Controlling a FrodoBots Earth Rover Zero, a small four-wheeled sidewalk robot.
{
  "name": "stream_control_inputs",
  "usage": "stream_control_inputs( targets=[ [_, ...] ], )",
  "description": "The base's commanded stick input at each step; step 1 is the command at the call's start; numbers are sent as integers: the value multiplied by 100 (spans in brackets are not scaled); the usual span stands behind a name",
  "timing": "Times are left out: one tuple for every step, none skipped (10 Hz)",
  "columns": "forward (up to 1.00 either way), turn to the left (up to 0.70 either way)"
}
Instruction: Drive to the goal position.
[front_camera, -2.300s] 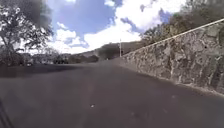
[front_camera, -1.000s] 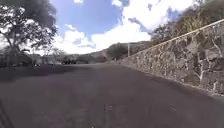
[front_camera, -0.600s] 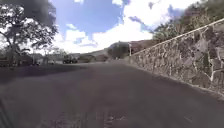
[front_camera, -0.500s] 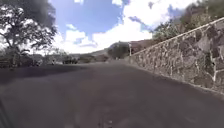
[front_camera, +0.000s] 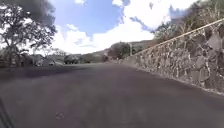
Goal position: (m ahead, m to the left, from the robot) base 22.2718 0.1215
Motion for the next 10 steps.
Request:
stream_control_inputs(
  targets=[
    [70, 0],
    [70, 0],
    [70, 0],
    [70, 0],
    [70, 0],
    [70, 0],
    [70, 0],
    [70, 0],
    [70, 0],
    [70, 0]
  ],
)
